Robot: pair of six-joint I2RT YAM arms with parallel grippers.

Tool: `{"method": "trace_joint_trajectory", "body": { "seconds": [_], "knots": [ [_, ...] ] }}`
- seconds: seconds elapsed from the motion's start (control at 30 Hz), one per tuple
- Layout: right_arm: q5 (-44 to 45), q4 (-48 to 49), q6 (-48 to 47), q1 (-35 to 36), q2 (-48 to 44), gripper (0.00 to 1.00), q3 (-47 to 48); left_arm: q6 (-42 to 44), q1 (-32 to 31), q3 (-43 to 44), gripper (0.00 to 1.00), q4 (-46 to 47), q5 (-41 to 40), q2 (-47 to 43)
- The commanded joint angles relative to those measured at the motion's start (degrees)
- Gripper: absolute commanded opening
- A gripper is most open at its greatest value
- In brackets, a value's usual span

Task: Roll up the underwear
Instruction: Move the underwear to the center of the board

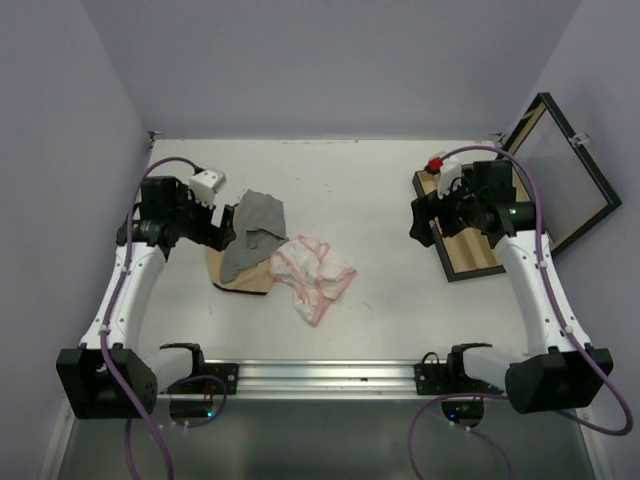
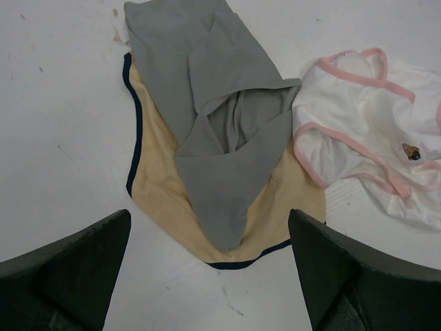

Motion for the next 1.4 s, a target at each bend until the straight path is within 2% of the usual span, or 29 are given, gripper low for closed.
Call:
{"method": "trace_joint_trajectory", "body": {
  "seconds": [0.0,0.27,0.43,0.67,0.77,0.8,0.87,0.9,0.97,1.0,1.03,1.1,1.17,1.23,1.3,1.37],
  "knots": [
    [-0.84,-0.49,-0.53,2.53,1.47,0.99,-1.37,2.09,-0.25,-0.05,1.00,-0.63,-0.99,3.23],
    [3.03,0.47,1.31,14.21,12.09,0.99,-1.73,0.26,-1.64,-1.37,1.00,3.67,-4.41,12.36],
    [3.56,1.88,3.33,17.48,19.56,0.99,0.65,-1.33,-3.85,-2.16,1.00,6.48,-5.99,17.82],
    [3.38,2.58,4.39,20.82,29.50,0.99,3.55,-4.58,-6.13,-4.89,0.95,12.46,-13.98,24.76],
    [3.38,3.46,4.39,22.05,31.26,0.99,3.03,-4.67,-6.66,-4.45,0.83,13.79,-15.83,28.45],
    [3.47,3.81,4.39,22.31,32.40,0.99,2.85,-4.76,-6.75,-4.28,0.73,14.22,-16.45,30.46],
    [3.82,4.16,4.39,22.84,33.37,0.99,2.76,-5.20,-6.75,-3.40,0.61,15.45,-20.12,32.40],
    [3.82,4.34,4.39,22.93,34.51,0.99,2.76,-5.38,-6.75,-2.88,0.49,15.81,-21.80,34.41],
    [3.82,4.52,4.57,23.02,35.48,0.99,2.85,-5.99,-6.75,-0.77,0.35,16.86,-26.61,36.36],
    [3.82,4.69,4.57,23.02,36.27,0.99,2.94,-5.91,-6.66,0.02,0.21,17.30,-28.39,38.19],
    [4.00,4.78,4.65,23.19,36.80,0.99,2.94,-5.56,-6.49,2.12,0.14,18.00,-30.06,39.08],
    [4.17,4.87,4.74,23.28,37.59,0.99,3.38,-5.20,-5.61,4.76,0.04,18.36,-33.06,41.62],
    [4.26,5.22,5.27,23.37,38.73,0.99,3.99,-5.11,-3.60,9.33,0.00,18.18,-34.29,43.30],
    [4.26,5.75,6.06,23.46,39.70,0.98,4.51,-5.03,-1.14,14.24,0.00,16.96,-33.51,45.94],
    [2.95,6.10,6.67,23.46,40.40,0.94,5.13,-4.59,1.23,17.33,0.13,15.11,-27.99,47.70],
    [2.07,6.45,7.55,23.63,41.28,0.90,5.92,-3.27,3.26,19.63,0.32,13.35,-21.94,47.53]
  ]
}}
